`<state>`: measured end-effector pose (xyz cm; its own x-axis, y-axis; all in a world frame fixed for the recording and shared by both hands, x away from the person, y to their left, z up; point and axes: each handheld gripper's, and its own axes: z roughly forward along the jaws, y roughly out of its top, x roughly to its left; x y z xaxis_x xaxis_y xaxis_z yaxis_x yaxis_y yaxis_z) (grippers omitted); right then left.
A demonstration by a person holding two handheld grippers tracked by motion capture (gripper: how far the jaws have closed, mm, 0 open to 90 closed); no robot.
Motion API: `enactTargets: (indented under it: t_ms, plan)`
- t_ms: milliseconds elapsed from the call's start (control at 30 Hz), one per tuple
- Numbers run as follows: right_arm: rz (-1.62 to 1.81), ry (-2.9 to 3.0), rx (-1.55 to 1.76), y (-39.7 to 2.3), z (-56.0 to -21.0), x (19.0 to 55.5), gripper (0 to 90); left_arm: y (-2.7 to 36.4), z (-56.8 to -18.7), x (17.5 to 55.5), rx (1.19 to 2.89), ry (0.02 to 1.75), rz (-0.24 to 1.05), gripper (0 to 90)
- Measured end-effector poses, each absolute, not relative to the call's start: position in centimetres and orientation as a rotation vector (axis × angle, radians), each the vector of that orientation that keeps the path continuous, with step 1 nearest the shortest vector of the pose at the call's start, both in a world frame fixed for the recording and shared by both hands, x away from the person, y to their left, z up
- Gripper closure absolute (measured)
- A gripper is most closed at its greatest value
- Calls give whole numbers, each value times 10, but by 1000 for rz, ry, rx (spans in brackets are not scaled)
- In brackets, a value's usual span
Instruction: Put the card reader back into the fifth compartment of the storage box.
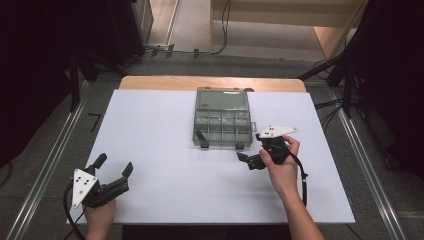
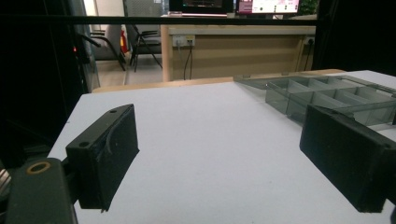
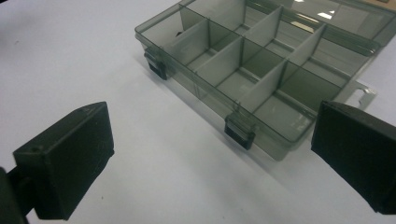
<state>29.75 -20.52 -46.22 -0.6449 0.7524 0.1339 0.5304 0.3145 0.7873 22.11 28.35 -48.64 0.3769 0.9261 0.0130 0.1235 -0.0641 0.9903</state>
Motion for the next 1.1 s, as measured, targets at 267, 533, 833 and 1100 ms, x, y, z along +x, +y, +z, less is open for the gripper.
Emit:
enactTargets:
  t_ms: [267, 533, 833, 1100]
  plan:
    - [1239, 2298, 1203, -223, -468, 288, 0, 283, -486, 221, 1495, 990, 880, 116]
    - [1241, 2265, 1245, -243, -472, 278, 0, 282, -487, 221, 1498, 990, 885, 116]
    - [1244, 2229, 1285, -264, -479, 267, 0, 282, -487, 221, 1505, 990, 888, 116]
    - [1251, 2202, 1315, -279, -483, 259, 0, 282, -487, 221, 1507, 988, 891, 116]
